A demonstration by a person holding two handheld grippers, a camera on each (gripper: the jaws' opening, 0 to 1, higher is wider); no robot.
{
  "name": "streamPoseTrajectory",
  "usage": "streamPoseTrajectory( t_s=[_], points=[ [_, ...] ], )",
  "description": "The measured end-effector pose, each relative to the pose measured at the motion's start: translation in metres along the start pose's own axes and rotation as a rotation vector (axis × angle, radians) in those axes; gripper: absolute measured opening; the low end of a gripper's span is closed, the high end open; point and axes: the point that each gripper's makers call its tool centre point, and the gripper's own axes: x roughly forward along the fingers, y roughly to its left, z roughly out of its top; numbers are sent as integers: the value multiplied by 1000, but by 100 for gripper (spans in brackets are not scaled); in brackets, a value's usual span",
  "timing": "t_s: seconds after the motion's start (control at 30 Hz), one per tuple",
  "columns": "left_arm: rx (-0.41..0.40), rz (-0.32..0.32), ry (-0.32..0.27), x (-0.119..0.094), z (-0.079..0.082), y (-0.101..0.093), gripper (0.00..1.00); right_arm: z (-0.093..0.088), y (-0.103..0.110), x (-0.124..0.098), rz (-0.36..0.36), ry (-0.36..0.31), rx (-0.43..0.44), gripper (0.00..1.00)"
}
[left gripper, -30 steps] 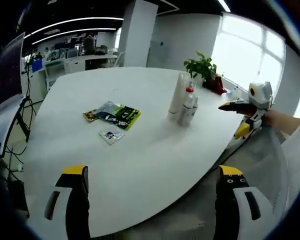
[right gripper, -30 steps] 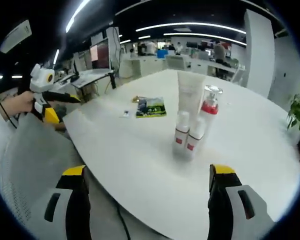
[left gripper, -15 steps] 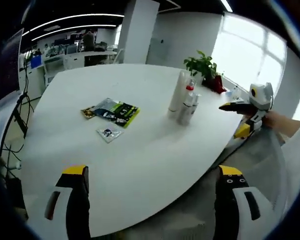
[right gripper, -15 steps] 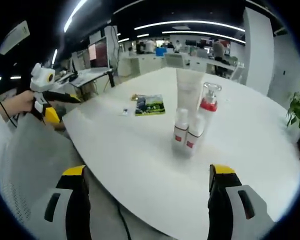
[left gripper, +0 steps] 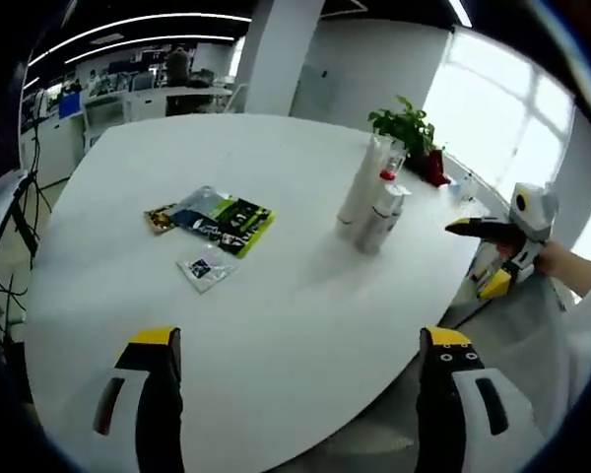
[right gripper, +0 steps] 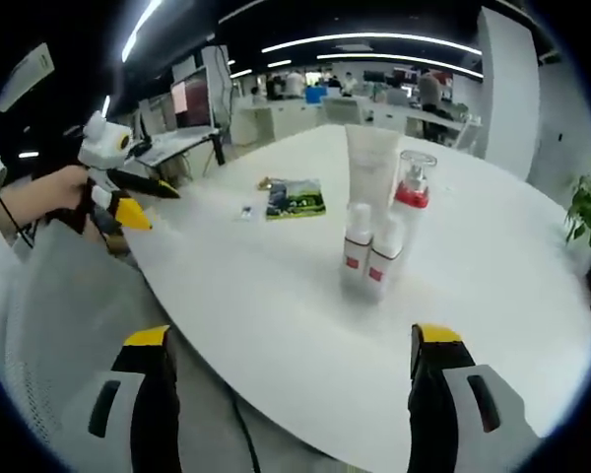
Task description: Arrange the skincare products in the storage area until every visible bottle or jar stands upright without overlapping.
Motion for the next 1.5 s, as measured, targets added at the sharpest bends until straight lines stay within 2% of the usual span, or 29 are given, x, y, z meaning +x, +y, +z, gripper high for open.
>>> streamPoseTrajectory(
  t_s=[0.13,0.33,0.37,0.63,0.77,0.83,0.93,1.1,1.27,1.5],
  points=[
    [-34,14,13,11,8,1,85,0,-1,0,6,-5,14,98],
    [-99,52,19,38,19,17,78,0,-2,0,8,-7,30,97],
    [-102,57,19,37,20,17,77,0,-2,1,8,-5,30,97],
    [-149,101,29,72,35,31,74,-4,-2,3,23,13,44,97],
    [-197,151,21,94,52,40,74,-5,-2,3,21,19,50,97],
    [-190,196,20,102,61,47,72,-5,-3,3,20,19,60,97],
    [-195,224,21,115,75,53,71,-5,-4,3,18,16,70,97],
    [-260,258,24,131,84,64,68,-6,-4,4,19,18,82,97],
    [-248,325,56,146,89,74,77,-4,-1,5,39,12,111,97],
    [-294,431,39,162,97,92,81,-2,-2,2,31,1,142,97]
  ],
)
